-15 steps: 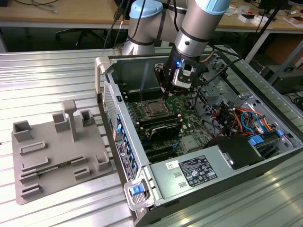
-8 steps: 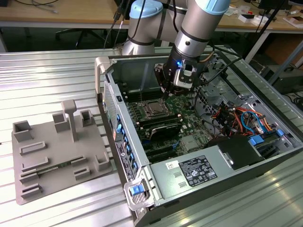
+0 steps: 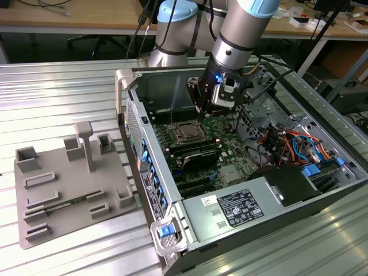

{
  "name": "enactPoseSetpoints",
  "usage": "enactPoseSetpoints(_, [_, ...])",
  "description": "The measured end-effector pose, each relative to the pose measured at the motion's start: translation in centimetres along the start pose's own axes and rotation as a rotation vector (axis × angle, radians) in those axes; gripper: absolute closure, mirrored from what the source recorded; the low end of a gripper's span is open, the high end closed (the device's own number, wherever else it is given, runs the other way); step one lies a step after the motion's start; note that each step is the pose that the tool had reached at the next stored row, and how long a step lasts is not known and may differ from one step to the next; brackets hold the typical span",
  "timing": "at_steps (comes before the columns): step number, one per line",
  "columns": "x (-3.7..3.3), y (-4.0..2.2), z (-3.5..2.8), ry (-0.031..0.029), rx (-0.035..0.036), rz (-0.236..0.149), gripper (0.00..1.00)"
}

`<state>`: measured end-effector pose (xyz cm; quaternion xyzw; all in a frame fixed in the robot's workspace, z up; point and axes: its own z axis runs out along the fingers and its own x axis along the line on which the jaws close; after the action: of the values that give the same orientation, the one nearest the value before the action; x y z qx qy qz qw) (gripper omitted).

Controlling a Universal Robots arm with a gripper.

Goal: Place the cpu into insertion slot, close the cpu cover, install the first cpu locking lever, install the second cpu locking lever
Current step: 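Install the first cpu locking lever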

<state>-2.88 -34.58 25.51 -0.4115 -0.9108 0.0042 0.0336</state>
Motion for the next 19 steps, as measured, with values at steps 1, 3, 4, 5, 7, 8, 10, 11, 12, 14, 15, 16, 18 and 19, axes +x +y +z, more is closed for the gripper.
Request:
enactPoseSetpoints(1, [0.0,0.0,0.0,-0.0001,0.0001,-0.003,0.89])
enactPoseSetpoints(3, [0.0,0.0,0.0,-0.0005,0.0008,-0.015,0.89])
enactPoseSetpoints(4, [0.0,0.0,0.0,-0.0006,0.001,-0.019,0.89])
enactPoseSetpoints(5, [0.0,0.0,0.0,-0.0007,0.0012,-0.022,0.89])
enactPoseSetpoints(7, [0.0,0.0,0.0,-0.0009,0.0015,-0.028,0.89])
enactPoseSetpoints(8, [0.0,0.0,0.0,-0.0011,0.0018,-0.032,0.89])
enactPoseSetpoints(10, [0.0,0.0,0.0,-0.0013,0.0022,-0.038,0.89])
enactPoseSetpoints(11, [0.0,0.0,0.0,-0.0014,0.0023,-0.041,0.89])
enactPoseSetpoints(12, [0.0,0.0,0.0,-0.0015,0.0026,-0.046,0.89])
enactPoseSetpoints(14, [0.0,0.0,0.0,-0.0017,0.003,-0.054,0.89])
enactPoseSetpoints(15, [0.0,0.0,0.0,-0.002,0.0033,-0.059,0.89])
enactPoseSetpoints(16, [0.0,0.0,0.0,-0.0021,0.0036,-0.064,0.89])
enactPoseSetpoints(18, [0.0,0.0,0.0,-0.0023,0.0038,-0.069,0.89])
enactPoseSetpoints(19, [0.0,0.0,0.0,-0.0024,0.0041,-0.073,0.89])
